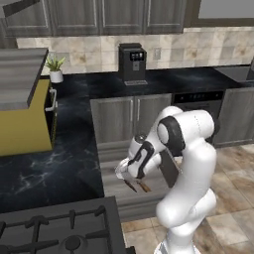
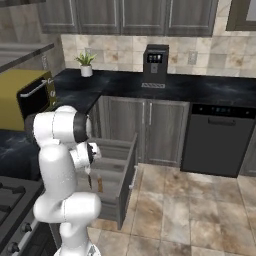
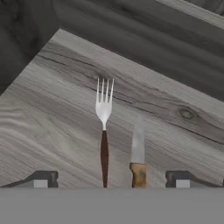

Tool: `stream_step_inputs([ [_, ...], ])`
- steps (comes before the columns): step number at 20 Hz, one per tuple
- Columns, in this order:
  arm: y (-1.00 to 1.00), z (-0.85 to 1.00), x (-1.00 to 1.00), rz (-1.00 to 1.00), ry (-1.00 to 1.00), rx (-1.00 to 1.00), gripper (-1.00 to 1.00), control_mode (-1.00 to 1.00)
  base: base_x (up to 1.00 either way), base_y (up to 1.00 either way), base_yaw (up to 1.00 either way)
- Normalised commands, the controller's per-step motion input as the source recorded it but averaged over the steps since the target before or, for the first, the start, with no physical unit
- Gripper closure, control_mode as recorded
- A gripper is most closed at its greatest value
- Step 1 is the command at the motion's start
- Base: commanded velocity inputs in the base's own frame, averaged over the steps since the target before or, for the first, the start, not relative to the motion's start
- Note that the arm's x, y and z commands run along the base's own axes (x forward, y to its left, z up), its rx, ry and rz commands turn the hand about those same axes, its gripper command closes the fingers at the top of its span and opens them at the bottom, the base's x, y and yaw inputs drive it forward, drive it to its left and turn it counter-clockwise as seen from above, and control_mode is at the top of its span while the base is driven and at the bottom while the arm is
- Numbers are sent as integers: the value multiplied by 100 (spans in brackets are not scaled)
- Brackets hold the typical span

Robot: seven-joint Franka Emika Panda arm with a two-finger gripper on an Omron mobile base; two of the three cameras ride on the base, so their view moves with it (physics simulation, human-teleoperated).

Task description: Pick up the metallic utensils from the counter and place them in the open drawer. Make sure not to pick up any wooden utensils.

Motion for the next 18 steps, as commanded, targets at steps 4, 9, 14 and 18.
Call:
stream_step_inputs([
  [4,-38,100,-86,-4,-20,1,-100,-100,0,0,0],
  [9,-69,90,-100,-14,-17,1,-100,-100,0,0,0],
  [14,-84,22,-100,-11,-23,2,-100,-100,0,0,0],
  [18,-25,-6,-25,-1,-6,0,-100,100,-75,-75,0],
])
